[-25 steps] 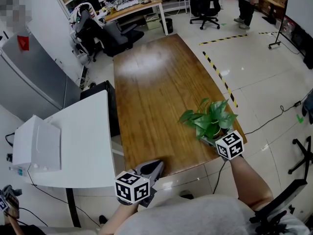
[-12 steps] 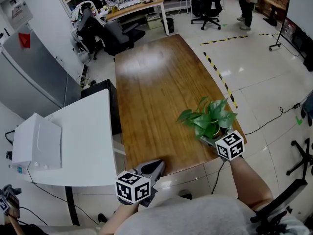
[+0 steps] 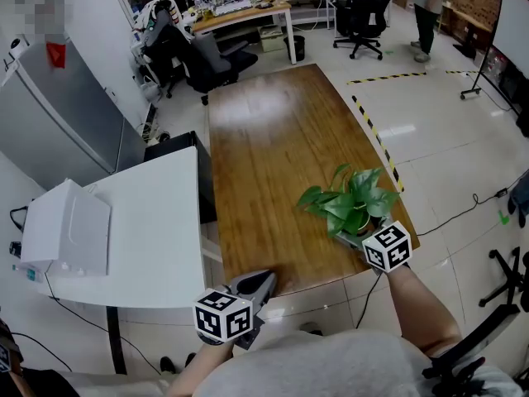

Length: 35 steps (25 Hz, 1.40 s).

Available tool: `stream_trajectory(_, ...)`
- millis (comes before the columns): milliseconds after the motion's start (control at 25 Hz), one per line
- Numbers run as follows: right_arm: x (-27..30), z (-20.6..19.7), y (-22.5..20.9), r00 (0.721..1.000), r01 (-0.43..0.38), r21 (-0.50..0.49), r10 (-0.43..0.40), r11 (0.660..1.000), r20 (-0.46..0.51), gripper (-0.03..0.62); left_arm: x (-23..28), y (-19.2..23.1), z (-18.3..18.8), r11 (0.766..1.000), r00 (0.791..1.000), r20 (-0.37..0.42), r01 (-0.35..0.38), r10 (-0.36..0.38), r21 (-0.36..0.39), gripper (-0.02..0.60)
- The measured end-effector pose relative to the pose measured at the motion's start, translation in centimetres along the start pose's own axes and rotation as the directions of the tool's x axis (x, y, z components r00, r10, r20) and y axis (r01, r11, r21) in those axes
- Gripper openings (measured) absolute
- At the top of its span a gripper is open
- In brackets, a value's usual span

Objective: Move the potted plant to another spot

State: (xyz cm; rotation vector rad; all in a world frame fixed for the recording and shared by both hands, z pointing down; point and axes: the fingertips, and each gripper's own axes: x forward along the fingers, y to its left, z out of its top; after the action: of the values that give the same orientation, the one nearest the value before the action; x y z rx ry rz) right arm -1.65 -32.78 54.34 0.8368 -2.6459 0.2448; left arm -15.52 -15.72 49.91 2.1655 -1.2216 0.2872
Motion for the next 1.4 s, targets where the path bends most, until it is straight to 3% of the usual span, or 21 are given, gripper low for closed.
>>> stream_trajectory(240,1.1,1.5,2.3,0.999,-0.055,-0.025,0.055,0.998,0.0,0.479,-1.6,1.0,0.8,0.999,0.998,0.039,-0.044,0.044,-0.01,-0.002)
stream_trajectory(480,2.9,1.8,4.9,0.984,-0.178,-0.064,0.176,0.982,-0.033,0.479,-3.6,1.0,0.4,0.989,0.987,0.078,-0.135,0.139,-0.054,-0.002)
stream_trajectory(640,5.6,3.4,9.2,0.963,-0.271,-0.082,0.268,0.959,-0.042,0.479,-7.1,2.5,-0.8,0.973,0.972,0.098,-0.202,0.213,-0.111,-0.002)
stream_trajectory(1120,12.1,7.3,24.2,0.83,-0.557,-0.116,0.552,0.822,-0.074,0.479,-17.9,4.3,-3.5,0.879,0.877,0.17,-0.399,0.449,-0.262,-0.002)
stream_trajectory(1400,14.0,7.3,32.8,0.732,-0.681,-0.145,0.672,0.718,-0.111,0.479,-23.2,4.1,-7.0,0.796,0.805,0.169,-0.486,0.568,-0.36,-0.002)
